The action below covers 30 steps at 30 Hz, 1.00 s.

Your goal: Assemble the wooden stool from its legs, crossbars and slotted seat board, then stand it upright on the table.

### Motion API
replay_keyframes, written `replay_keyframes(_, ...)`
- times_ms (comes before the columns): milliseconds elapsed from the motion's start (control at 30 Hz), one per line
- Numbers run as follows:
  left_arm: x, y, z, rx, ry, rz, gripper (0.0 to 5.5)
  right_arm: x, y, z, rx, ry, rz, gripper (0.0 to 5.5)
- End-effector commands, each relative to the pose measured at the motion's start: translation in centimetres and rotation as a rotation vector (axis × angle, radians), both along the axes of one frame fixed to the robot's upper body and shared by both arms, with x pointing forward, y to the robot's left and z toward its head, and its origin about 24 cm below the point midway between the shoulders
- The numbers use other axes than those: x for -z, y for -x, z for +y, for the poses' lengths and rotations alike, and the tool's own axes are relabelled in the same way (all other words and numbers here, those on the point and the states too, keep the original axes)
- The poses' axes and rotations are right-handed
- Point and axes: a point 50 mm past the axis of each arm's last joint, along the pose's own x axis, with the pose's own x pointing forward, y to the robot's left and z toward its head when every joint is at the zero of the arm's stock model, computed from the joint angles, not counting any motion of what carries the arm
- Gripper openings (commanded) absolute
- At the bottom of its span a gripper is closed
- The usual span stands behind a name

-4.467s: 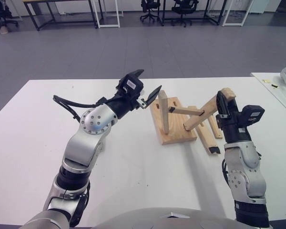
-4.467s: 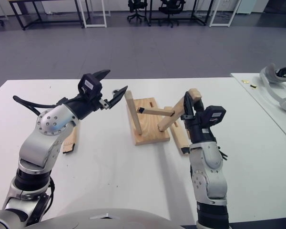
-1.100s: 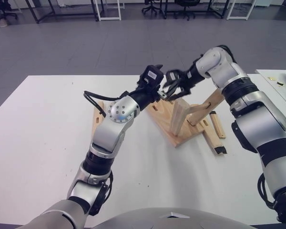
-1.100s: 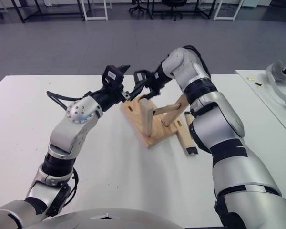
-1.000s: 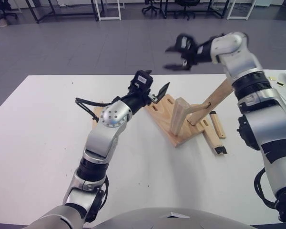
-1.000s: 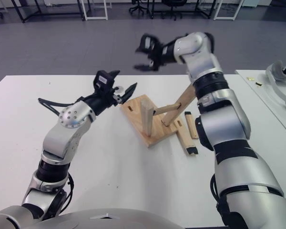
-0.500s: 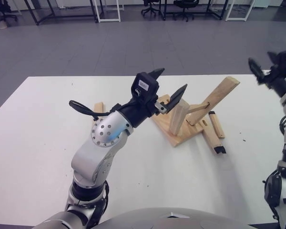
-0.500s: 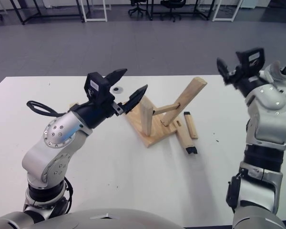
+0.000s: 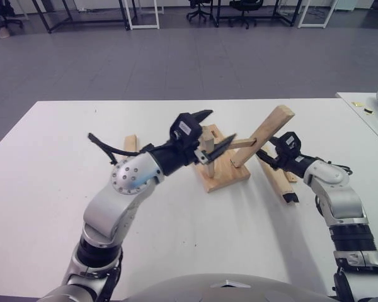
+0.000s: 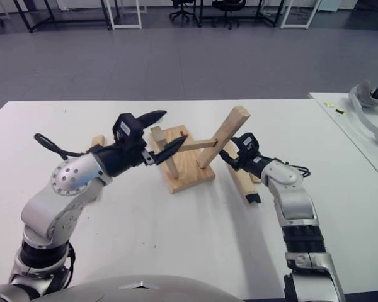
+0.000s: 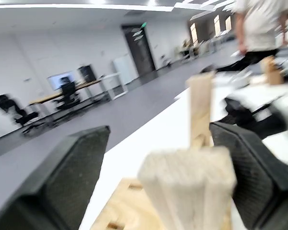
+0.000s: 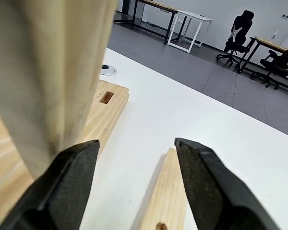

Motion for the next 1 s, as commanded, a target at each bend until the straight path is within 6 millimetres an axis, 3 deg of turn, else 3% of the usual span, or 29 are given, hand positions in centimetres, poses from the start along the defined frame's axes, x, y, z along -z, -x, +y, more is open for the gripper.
replay_keyframes(33, 0.8, -0.6, 2.3, -0.031, -0.105, -0.036, 3.81, -2.7, -0.4, -2.0, 0.101, 0.077, -0.129, 2.94)
replay_keyframes(100, 1.1, -0.6, 2.5, -0.024, -0.116, -0.039, 3.81, -6.0, -0.7, -2.6, 0.079, 0.077, -0.234, 2.94)
replay_keyframes(167, 1.2, -0.6, 2.4, -0.025, -0.113, -0.050, 3.81, -10.5, -0.6, -1.7, -0.066, 0.023, -0.305, 2.94)
replay_keyframes(267, 0.4, -0.3, 2.1, -0.007, -0.034, -0.084, 3.81, -15.9, 0.1, 2.0, -0.411, 0.057, -0.322, 2.94)
replay_keyframes(367, -0.7, 0.2, 1.7, 0.025, 0.065, -0.128, 3.81, -18.4, -0.1, 6.0, -0.699, 0.183, -0.257, 2.94)
replay_keyframes(533, -3.1, 0.2, 2.6, 0.030, 0.160, -0.212, 3.81, -17.2, -2.8, 11.4, -1.040, 0.538, -0.016, 2.94)
replay_keyframes(667, -3.3, -0.6, 3.4, -0.020, 0.103, -0.215, 3.81, -15.5, -4.8, 14.1, -1.138, 0.663, 0.202, 2.94)
replay_keyframes(867, -2.5, -1.7, 4.0, -0.097, 0.096, -0.153, 3.81, -13.9, -6.1, 15.5, -1.128, 0.726, 0.258, 2.94)
replay_keyframes(1000, -1.6, -2.3, 3.9, -0.121, 0.055, -0.108, 3.81, -13.6, -6.6, 15.7, -1.116, 0.728, 0.256, 2.17)
